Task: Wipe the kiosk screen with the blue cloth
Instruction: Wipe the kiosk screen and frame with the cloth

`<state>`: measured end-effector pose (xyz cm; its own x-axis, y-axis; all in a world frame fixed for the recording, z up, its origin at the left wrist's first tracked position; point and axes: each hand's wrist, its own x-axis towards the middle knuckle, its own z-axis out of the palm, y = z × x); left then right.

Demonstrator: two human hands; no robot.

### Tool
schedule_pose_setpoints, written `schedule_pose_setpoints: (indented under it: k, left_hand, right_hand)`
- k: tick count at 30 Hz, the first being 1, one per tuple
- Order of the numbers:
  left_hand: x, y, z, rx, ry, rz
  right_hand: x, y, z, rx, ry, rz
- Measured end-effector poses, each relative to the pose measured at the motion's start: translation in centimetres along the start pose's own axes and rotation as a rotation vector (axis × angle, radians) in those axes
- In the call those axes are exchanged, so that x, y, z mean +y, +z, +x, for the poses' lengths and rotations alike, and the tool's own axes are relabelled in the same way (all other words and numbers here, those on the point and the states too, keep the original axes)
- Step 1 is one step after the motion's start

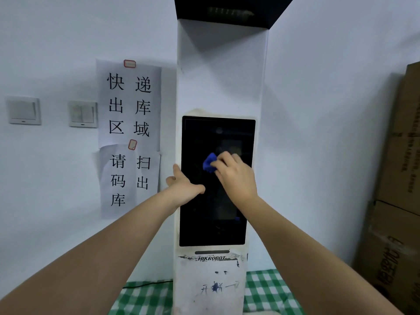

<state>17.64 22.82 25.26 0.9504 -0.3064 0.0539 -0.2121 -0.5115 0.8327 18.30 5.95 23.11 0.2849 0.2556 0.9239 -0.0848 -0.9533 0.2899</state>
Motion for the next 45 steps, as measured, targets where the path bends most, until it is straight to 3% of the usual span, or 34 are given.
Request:
schedule_pose_setpoints:
  k: [3,7,10,12,15,17,21,24,30,32,36,38,42,45]
  left_hand:
    - [0.1,0.0,0.0,0.001,-0.004,-0.003]
    - [0.0,0.0,-0.1,-0.008,-0.004,0.012]
    - [-0.1,0.0,0.1,-0.003,-0.002,0.012]
    - [-0.2,0.2,0.3,0.008,-0.001,0.009]
    - [-0.4,0.5,0.8,0.044,-0.003,0.039]
    - [-0.5,0.5,1.3,0.064,0.002,0.053]
    - [-0.3,0.7,1.7,0.089,0.000,0.033]
    - [-0.3,0.9,1.7,0.096,0.003,0.017]
    - [-0.3,1.1,1.8,0.097,0.022,0.008]
    - [-0.3,1.0,1.8,0.093,0.014,0.022]
    - [-0.2,1.0,1.7,0.120,0.028,0.062]
    - [-0.1,1.0,1.7,0.148,0.051,0.084]
    - [0.3,1.0,2.0,0.148,0.052,0.056]
    - [0.4,1.1,1.9,0.136,0.059,0.011]
  right_hand:
    - [1.2,-0.6,0.7,-0.076,-0.125,-0.040]
    - [1.7,-1.6,4.1,0.033,0.205,0.016]
    - [1.0,-1.4,3.8,0.077,0.311,0.065]
    - [0.7,-0.9,2.1,0.051,0.251,0.064]
    - [1.5,-0.8,0.3,-0.054,-0.061,-0.023]
    - [2.5,-1.4,1.6,-0.099,-0.123,-0.050]
    - [2.9,-2.5,4.3,-0.053,0.219,0.001]
    - [1.9,-2.1,3.1,0.000,0.303,0.048]
    - [3.4,-2.0,1.3,-0.134,-0.129,-0.121]
    - [4.0,-2.7,3.0,-0.110,-0.034,-0.139]
    - [3.7,-3.2,3.5,-0.034,0.415,0.067]
    - [3.1,-2.8,2.1,-0.011,0.370,0.074]
    - [3.9,-2.2,0.0,-0.094,0.046,-0.014]
    - [4.9,-2.9,1.4,-0.107,0.094,-0.015]
